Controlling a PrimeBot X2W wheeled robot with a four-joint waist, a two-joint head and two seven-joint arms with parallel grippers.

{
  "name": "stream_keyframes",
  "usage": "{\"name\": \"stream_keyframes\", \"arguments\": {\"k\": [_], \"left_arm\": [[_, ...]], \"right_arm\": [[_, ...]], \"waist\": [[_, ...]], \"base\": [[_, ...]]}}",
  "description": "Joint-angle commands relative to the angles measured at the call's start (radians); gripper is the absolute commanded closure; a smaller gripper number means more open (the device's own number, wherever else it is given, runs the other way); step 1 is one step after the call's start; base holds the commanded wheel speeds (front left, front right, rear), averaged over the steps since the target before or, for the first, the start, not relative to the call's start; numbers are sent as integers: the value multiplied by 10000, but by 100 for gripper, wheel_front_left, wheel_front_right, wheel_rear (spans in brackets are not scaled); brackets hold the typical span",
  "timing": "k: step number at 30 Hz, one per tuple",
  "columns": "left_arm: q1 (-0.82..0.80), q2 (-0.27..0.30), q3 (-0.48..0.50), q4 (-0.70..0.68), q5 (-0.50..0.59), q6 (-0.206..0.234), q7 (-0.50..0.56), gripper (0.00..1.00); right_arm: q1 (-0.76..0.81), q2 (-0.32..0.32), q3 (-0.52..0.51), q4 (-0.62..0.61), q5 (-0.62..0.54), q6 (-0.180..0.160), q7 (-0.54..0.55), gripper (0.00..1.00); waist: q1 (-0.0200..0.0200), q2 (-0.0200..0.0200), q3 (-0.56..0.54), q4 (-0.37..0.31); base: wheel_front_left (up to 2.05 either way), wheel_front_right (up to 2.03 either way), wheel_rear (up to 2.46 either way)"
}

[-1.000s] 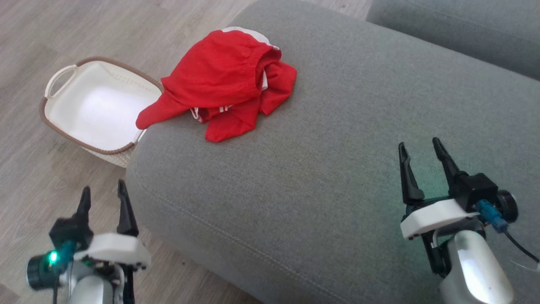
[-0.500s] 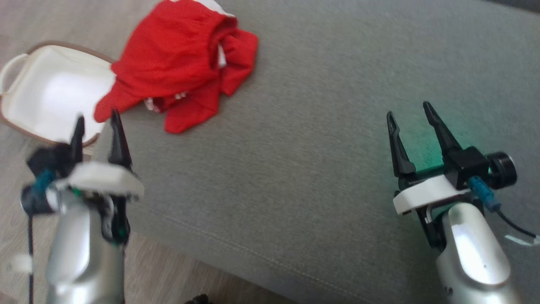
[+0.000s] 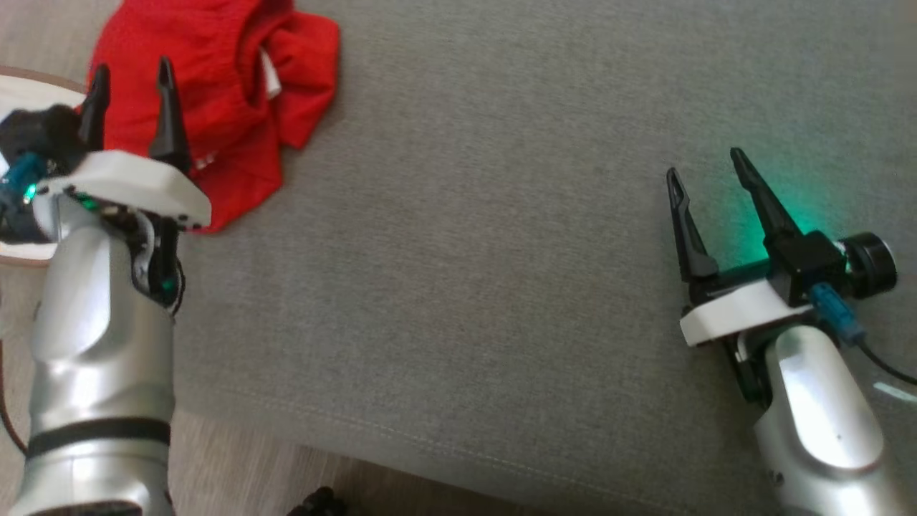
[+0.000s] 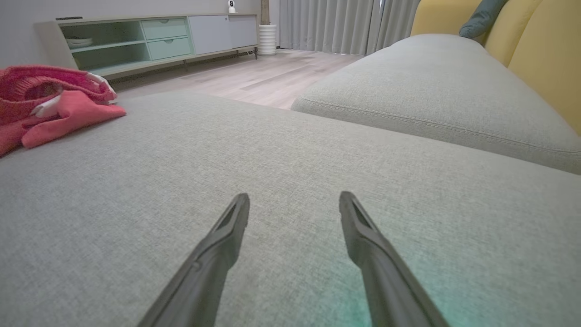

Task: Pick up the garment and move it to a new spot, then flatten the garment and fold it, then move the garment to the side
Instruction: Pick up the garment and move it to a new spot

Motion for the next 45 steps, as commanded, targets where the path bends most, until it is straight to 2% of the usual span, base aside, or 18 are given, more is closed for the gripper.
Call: {"name": "stream_keyframes", "arguments": {"k": [1, 11, 18, 19, 20, 21, 25, 28, 36, 40, 45], "left_arm": [[-298, 546, 207, -154, -14, -10, -61, 0], [-1287, 706, -777, 1285, 95, -64, -61, 0], [-1557, 810, -778, 2053, 292, 541, -61, 0], [-1563, 810, -781, 2063, 316, 623, -61, 4], [-1557, 802, -775, 2106, 320, 687, -61, 66], [-1550, 799, -776, 2152, 326, 735, -61, 100], [-1547, 896, -801, 2199, 393, 904, -61, 100], [-1520, 1039, -845, 1735, 464, 894, -61, 100], [-1746, 1225, -1294, 350, 710, 536, -61, 100], [-1770, 1036, -1694, -250, 758, 316, -61, 100], [-1597, 376, -2260, -810, 619, 134, -61, 100]], "right_arm": [[-279, 32, 260, -332, 69, 75, -107, 0], [-358, -19, 215, -350, 119, 75, -107, 0], [-493, 46, 302, -246, 122, 75, -107, 0], [-499, 58, 293, -229, 124, 75, -107, 0], [-496, 70, 283, -209, 129, 75, -107, 0], [-486, 84, 275, -186, 136, 75, -107, 0], [-442, 184, 283, -72, 218, 75, -107, 0], [-399, 292, 343, -30, 320, 75, -107, 0], [-182, 516, 531, 29, 707, 75, -107, 0], [-151, 556, 709, 6, 966, 75, -107, 0], [-156, 563, 1098, -101, 1596, 75, -107, 0]], "waist": [[-1, 0, 158, -161], [-1, 0, 410, -519], [-1, 0, 451, -712], [-1, 0, 435, -726], [-1, 0, 402, -739], [-1, 0, 358, -750], [-1, 0, 65, -845], [-1, 0, -243, -992], [-1, 0, -1191, -1779], [-1, 0, -1463, -2469], [-1, 0, -1583, -3475]], "base": [[0, 0, 0], [0, 0, 0], [0, 0, 0], [0, 0, 0], [0, 0, 0], [0, 0, 0], [0, 0, 0], [0, 0, 0], [0, 0, 0], [0, 0, 0], [0, 0, 0]]}}
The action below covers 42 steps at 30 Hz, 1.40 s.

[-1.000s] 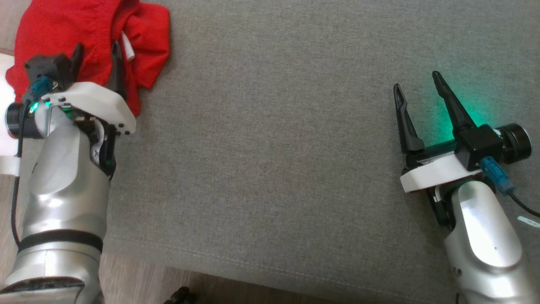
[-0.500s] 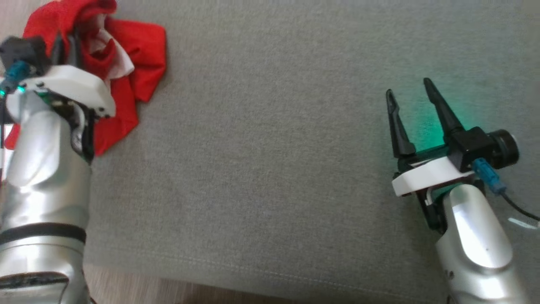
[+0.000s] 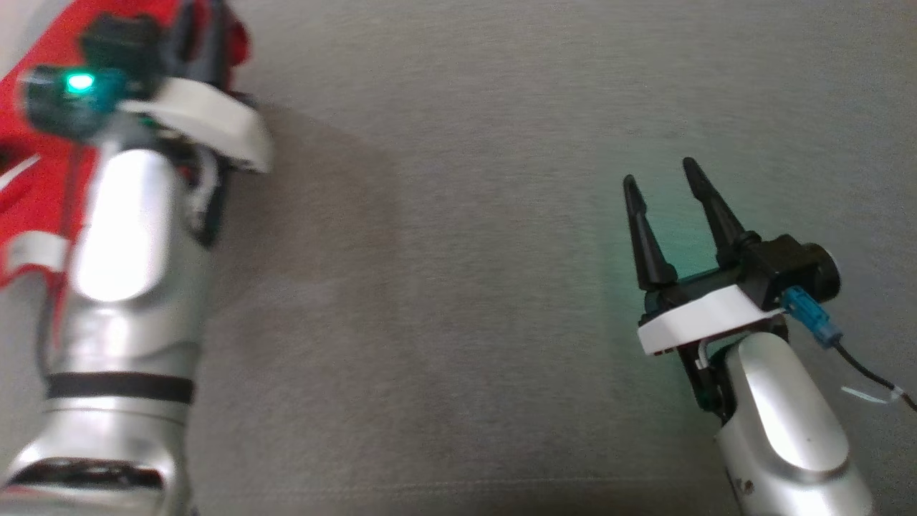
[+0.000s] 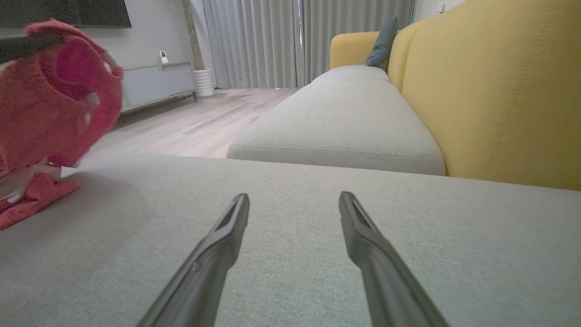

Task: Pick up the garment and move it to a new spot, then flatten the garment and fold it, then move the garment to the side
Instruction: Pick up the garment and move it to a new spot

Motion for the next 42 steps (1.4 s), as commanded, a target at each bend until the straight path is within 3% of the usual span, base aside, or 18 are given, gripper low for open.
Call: {"name": "stream_keyframes", "arguments": {"k": [1, 7, 13, 21, 30, 31, 33, 38, 42], "left_arm": [[-215, 156, 67, -449, -38, -59, -61, 100], [328, -576, -1246, -752, -296, -182, -61, 100], [906, -711, -3034, -1063, -1471, -189, -61, 100], [824, -716, -5157, -1887, -3071, 719, -61, 100], [216, -717, -5900, -2822, -3676, 1463, -61, 100], [233, -717, -5939, -2758, -3656, 1541, -61, 78], [293, -717, -5925, -2539, -3556, 1670, -61, 0], [620, -717, -5601, -2167, -3401, 1831, -61, 0], [1229, -716, -4775, -2062, -3058, 2089, -61, 0]], "right_arm": [[-43, 138, 256, -362, 133, 73, -65, 0], [-62, 139, 458, -508, 443, 73, -65, 0], [-103, 140, 644, -681, 731, 73, -65, 0], [-46, 140, 768, -838, 1017, 73, -65, 0], [58, 140, 889, -913, 1247, 73, -65, 0], [69, 141, 880, -903, 1249, 73, -65, 0], [66, 141, 835, -893, 1261, 73, -65, 0], [61, 141, 736, -910, 1182, 73, -65, 0], [87, 141, 647, -884, 1141, 73, -65, 0]], "waist": [[0, 0, -168, -762], [0, 0, -70, -1996], [0, 0, -3, -3096], [0, 0, 105, -3991], [0, 0, 137, -4418], [0, 0, 126, -4409], [0, 0, 110, -4341], [0, 0, 42, -4007], [0, 0, -63, -3555]], "base": [[0, 0, 0], [0, 0, 0], [0, 0, 0], [0, 0, 0], [0, 0, 0], [0, 0, 0], [0, 0, 0], [0, 0, 0], [0, 0, 0]]}}
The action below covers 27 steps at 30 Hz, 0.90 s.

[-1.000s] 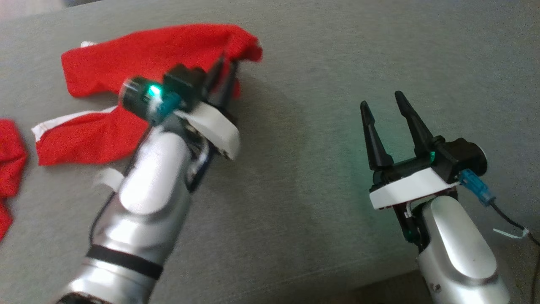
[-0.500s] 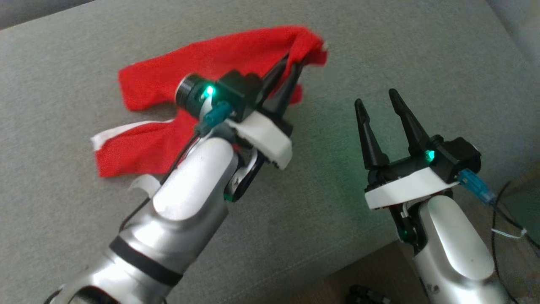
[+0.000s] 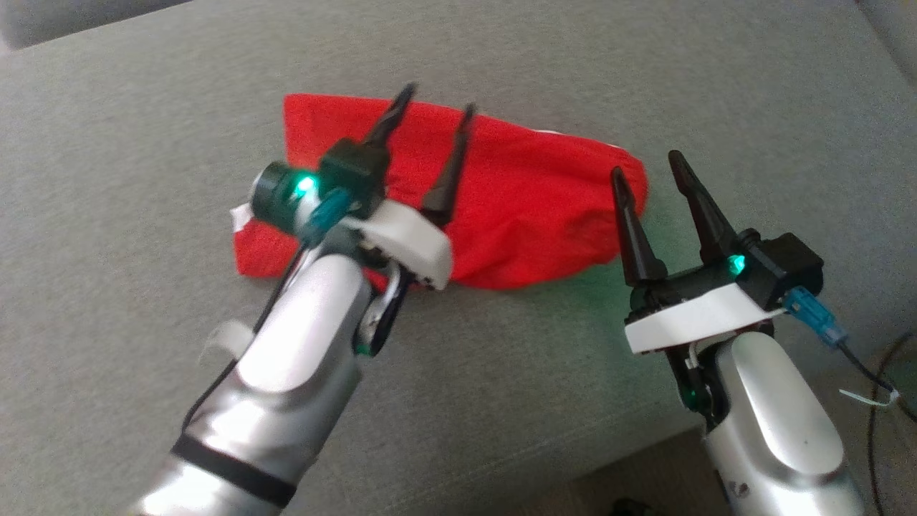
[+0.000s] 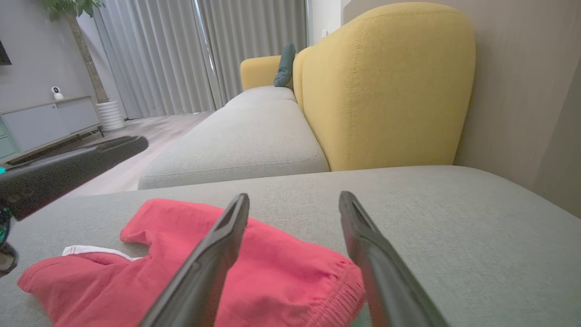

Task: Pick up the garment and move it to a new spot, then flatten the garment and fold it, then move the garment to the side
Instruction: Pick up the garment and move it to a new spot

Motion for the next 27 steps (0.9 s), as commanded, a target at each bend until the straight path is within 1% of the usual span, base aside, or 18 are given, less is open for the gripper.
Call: {"name": "stream_keyframes", "arguments": {"k": [1, 5, 12, 21, 27], "left_arm": [[39, 116, 643, -296, 221, 137, -53, 0], [952, 184, 1757, -546, 612, 426, -53, 0], [2638, 193, 3409, -1229, 1193, 618, -53, 0], [4596, 122, 4673, -1784, 1652, 494, -53, 0], [5773, 106, 5226, -2254, 1990, 440, -53, 0]], "right_arm": [[33, 70, 109, -302, -44, 73, -65, 0], [105, 70, -30, -244, -194, 73, -65, 0], [220, 70, -267, -16, -435, 73, -65, 0], [573, 70, -630, 317, -659, 73, -65, 0], [972, 70, -841, 509, -752, 73, -65, 0]], "waist": [[0, 0, -102, 327], [0, 0, -266, 899], [0, 0, -535, 1873], [0, 0, -1085, 2774], [0, 0, -1575, 3080]], "base": [[0, 0, 0], [0, 0, 0], [0, 0, 0], [0, 0, 0], [0, 0, 0]]}}
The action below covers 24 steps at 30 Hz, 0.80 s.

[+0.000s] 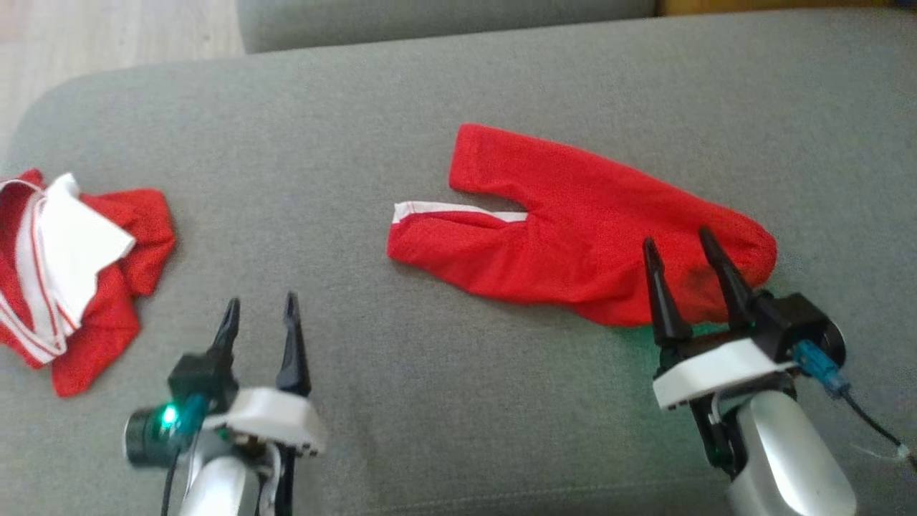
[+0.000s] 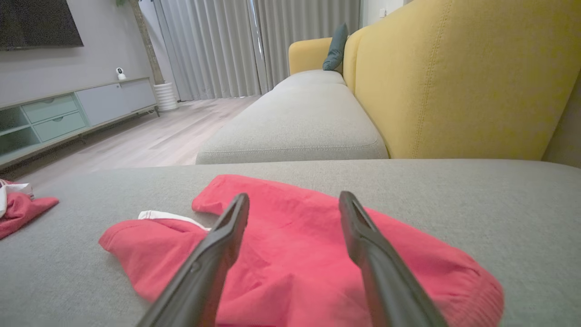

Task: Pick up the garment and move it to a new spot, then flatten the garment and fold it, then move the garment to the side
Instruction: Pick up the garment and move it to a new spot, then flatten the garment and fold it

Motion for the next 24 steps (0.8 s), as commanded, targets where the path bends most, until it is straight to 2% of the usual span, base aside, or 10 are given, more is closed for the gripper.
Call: {"name": "stream_keyframes", "arguments": {"k": [1, 11, 20, 24], "left_arm": [[105, 47, 493, -451, 94, -25, -57, 0], [1202, 43, 646, -927, 33, -87, -57, 0], [966, 42, 388, -913, -109, -52, -57, 0], [606, 42, 160, -887, -275, -247, -57, 0]], "right_arm": [[-63, 47, 99, -224, -116, 73, -65, 0], [434, 47, -299, -143, -247, 73, -65, 0], [383, 47, -306, -175, -266, 73, -65, 0], [292, 47, -262, -233, -250, 73, -65, 0]], "waist": [[1, -1, -256, 191], [1, -1, -719, 475], [1, -1, -580, 440], [1, -1, -362, 377]], "base": [[0, 0, 0], [0, 0, 0], [0, 0, 0], [0, 0, 0]]}}
